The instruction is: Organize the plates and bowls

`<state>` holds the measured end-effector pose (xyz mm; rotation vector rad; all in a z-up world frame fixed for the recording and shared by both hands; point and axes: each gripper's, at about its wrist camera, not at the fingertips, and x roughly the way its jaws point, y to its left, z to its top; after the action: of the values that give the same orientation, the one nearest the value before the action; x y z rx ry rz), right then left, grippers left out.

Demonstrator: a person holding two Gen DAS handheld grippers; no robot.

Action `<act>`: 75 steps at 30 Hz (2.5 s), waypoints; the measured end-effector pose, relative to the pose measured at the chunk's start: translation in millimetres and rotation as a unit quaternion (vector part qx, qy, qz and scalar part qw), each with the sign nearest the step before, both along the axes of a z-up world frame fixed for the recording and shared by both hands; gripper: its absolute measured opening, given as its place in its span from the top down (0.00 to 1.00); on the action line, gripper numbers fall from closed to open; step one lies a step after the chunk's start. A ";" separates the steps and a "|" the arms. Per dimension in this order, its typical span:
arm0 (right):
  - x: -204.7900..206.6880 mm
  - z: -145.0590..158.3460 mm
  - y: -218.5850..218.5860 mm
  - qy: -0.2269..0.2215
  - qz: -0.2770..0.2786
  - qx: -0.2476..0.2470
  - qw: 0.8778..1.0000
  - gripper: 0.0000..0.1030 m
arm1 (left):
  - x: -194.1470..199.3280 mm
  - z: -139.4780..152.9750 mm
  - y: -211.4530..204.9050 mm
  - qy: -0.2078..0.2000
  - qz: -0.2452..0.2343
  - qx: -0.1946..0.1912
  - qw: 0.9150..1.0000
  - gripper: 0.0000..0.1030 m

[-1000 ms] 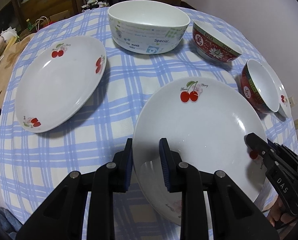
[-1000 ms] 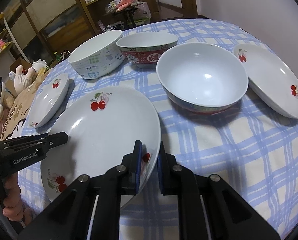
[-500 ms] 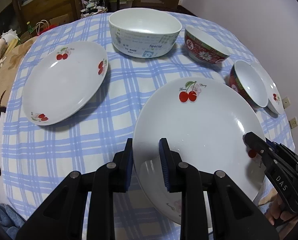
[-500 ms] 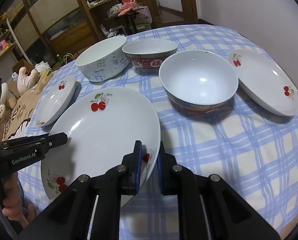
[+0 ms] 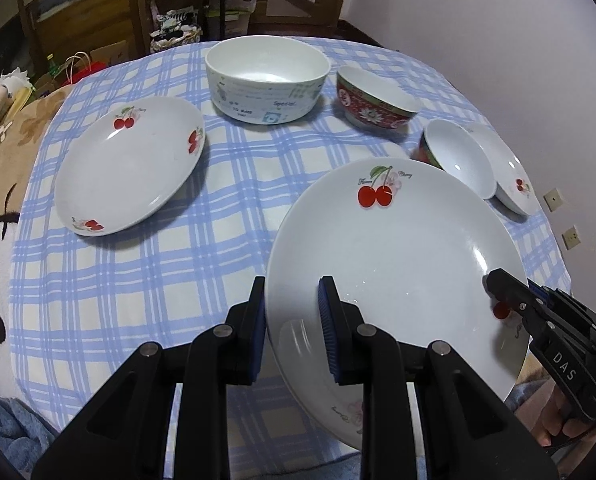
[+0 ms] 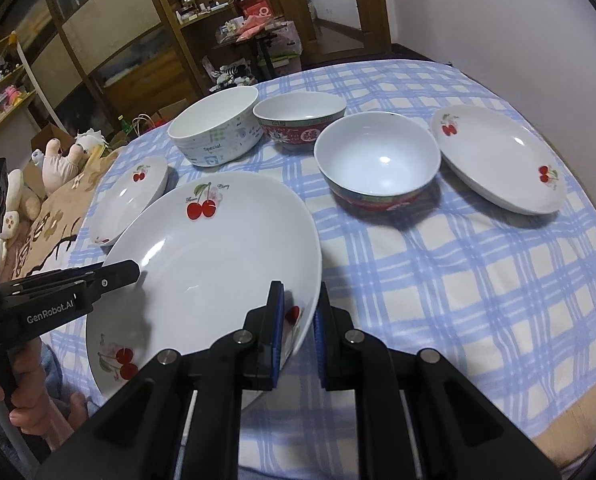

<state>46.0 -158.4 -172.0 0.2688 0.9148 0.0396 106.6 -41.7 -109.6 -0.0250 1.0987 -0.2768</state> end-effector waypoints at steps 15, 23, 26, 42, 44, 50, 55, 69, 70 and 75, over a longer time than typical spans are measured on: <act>-6.3 -9.9 -7.3 0.032 -0.008 0.011 0.999 0.86 | -7.7 -7.3 -10.8 0.016 -0.012 0.020 1.000 0.76; 7.2 -29.1 -12.3 0.064 -0.017 0.026 0.997 0.86 | 3.5 -25.7 -18.7 0.040 -0.017 0.038 0.998 0.76; 13.5 -37.9 -12.9 0.080 -0.020 0.026 0.996 0.86 | 9.1 -35.4 -20.4 0.055 -0.017 0.043 0.997 0.76; 34.5 -58.1 -9.6 0.104 -0.028 0.020 0.994 0.84 | 26.6 -58.4 -25.3 0.083 -0.015 0.065 0.994 0.76; 34.5 -58.6 -10.8 0.104 -0.029 0.019 0.994 0.84 | 26.3 -58.0 -27.3 0.083 -0.016 0.067 0.994 0.76; 34.1 -58.8 -10.7 0.108 -0.030 0.019 0.994 0.83 | 25.3 -58.7 -29.0 0.085 -0.021 0.068 0.994 0.75; 34.8 -58.2 -8.4 0.110 -0.027 0.011 0.994 0.81 | 25.0 -59.0 -31.4 0.088 -0.031 0.077 0.993 0.73; 22.6 -37.7 -14.0 0.069 -0.043 0.014 0.997 0.80 | 12.8 -39.5 -17.5 0.060 -0.022 0.109 0.992 0.65; 20.8 -35.2 -13.7 0.065 -0.042 0.013 0.997 0.80 | 11.1 -34.8 -14.4 0.052 -0.018 0.112 0.992 0.61; 11.2 -21.1 -11.9 0.039 -0.035 0.012 0.999 0.79 | 5.5 -12.5 -4.8 0.011 -0.006 0.127 0.992 0.47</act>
<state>57.1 -170.2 -193.1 0.3258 0.9821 -0.0258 112.1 -46.6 -122.1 0.2053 1.1500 -0.1458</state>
